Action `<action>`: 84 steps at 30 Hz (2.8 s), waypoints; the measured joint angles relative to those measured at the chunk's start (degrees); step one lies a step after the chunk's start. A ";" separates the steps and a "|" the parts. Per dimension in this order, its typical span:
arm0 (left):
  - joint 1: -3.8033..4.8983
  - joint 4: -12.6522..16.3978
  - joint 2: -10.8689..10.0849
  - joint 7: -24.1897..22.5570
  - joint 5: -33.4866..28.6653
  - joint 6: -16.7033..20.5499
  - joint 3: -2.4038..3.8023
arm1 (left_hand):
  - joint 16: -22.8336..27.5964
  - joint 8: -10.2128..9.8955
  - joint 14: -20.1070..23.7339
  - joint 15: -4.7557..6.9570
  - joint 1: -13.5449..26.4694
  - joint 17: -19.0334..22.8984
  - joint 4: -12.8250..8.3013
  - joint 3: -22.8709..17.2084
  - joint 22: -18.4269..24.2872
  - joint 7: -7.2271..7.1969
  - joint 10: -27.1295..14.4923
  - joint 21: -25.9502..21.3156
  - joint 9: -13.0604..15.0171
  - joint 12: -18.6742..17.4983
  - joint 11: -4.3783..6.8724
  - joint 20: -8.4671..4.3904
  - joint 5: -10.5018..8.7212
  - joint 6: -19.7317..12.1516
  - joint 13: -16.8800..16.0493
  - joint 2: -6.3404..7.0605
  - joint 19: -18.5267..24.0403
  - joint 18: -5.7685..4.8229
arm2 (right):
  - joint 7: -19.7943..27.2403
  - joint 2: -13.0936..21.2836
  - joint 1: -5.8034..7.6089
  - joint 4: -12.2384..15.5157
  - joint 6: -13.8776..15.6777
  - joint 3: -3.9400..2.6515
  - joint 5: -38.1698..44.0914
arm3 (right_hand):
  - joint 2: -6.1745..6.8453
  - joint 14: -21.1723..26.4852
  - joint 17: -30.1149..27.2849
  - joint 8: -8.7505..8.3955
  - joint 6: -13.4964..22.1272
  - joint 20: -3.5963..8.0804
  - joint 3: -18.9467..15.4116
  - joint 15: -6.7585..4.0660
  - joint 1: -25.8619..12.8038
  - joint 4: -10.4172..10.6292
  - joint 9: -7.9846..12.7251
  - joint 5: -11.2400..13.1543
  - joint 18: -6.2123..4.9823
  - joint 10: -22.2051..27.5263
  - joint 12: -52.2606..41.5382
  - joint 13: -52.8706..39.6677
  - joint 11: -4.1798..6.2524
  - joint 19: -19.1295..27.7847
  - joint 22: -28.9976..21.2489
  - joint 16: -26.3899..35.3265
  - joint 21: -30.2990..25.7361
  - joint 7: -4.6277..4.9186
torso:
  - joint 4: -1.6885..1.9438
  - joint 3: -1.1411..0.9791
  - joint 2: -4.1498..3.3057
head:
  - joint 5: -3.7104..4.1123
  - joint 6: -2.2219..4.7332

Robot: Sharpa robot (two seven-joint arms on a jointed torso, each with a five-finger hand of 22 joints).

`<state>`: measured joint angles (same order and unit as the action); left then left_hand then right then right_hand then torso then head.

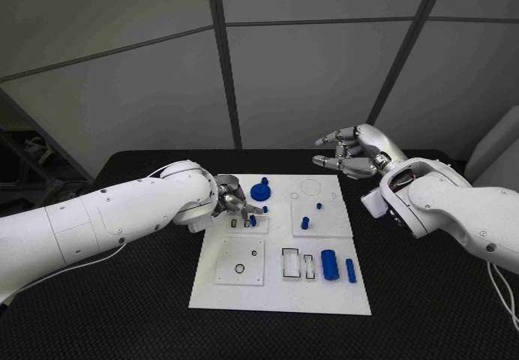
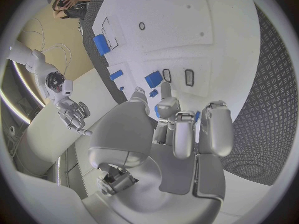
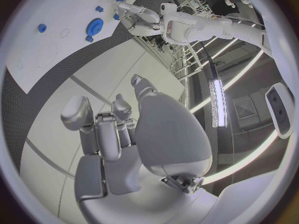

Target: Assemble the parts on the task board

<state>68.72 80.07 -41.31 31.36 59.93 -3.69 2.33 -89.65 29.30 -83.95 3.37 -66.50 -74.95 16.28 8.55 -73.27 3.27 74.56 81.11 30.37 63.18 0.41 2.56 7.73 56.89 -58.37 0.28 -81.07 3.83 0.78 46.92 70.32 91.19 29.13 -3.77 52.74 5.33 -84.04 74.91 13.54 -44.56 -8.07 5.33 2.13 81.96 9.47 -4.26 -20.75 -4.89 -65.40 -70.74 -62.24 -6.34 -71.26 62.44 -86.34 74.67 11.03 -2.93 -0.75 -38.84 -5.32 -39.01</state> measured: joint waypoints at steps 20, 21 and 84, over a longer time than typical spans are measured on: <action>0.02 -0.68 0.55 -0.04 0.08 -1.72 -0.04 | 0.00 0.50 -0.21 0.21 -1.45 0.01 -0.16 0.16 0.30 -0.21 -0.21 0.00 1.00 0.00 0.20 0.00 0.23 -0.20 0.52 -0.36 0.01 0.01 | -0.23 -0.05 0.00 -0.04 -0.01 0.00 0.00 | 0.00 0.00 0.00 0.22 -0.17 0.00 0.00 0.00 0.00 0.00 0.01 0.00 0.00 -0.13 0.00 0.06 0.12 0.00 -0.12 0.00 0.00 -0.17 | -0.03 -0.04 0.02 | 0.28 -0.09; 0.02 -0.70 0.60 -0.04 0.08 -1.78 -0.05 | 0.00 0.50 -0.21 0.21 -1.45 0.01 -0.16 0.16 0.28 -0.30 -0.21 0.00 1.07 0.00 0.20 0.00 0.23 -0.29 0.52 -0.36 0.00 0.00 | -0.23 -0.08 0.00 -0.05 -0.01 0.00 0.00 | 0.00 0.00 0.00 0.22 -0.21 0.00 0.00 0.00 0.00 0.00 0.01 0.00 0.00 -0.22 0.00 0.06 0.21 0.00 -0.12 0.00 0.00 -0.21 | -0.03 -0.04 0.02 | 0.28 -0.13; 0.05 0.39 -0.19 -2.55 -0.99 -2.09 -0.12 | 0.00 -0.68 0.00 0.80 -9.55 0.01 -6.17 -31.29 -0.21 -0.29 -1.47 -0.89 6.21 -4.00 0.57 -0.19 -0.08 -2.94 3.96 2.42 0.64 0.00 | -0.93 -0.52 -0.01 -0.73 -0.48 0.01 0.00 | 0.00 0.21 0.02 0.59 -0.20 0.00 0.00 -0.20 0.00 0.00 0.02 -0.38 0.00 -0.22 0.00 0.04 0.20 0.00 -0.18 0.00 0.00 -0.21 | 0.04 0.00 -0.03 | -0.04 -0.72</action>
<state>68.77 80.45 -41.50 28.82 58.94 -5.78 2.22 -89.65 28.62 -83.96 4.17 -76.06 -74.94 10.10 -22.74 -73.48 2.98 73.09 80.22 36.58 59.17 0.97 2.37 7.66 53.95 -54.41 2.70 -80.43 3.84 -0.15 46.40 70.31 90.46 28.65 -3.77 52.74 5.33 -83.83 74.93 14.13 -44.77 -8.07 5.34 1.93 81.96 9.47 -4.24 -21.13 -4.89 -65.62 -70.74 -62.20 -6.14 -71.26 62.25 -86.34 74.67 10.82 -2.89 -0.75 -38.87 -5.36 -39.73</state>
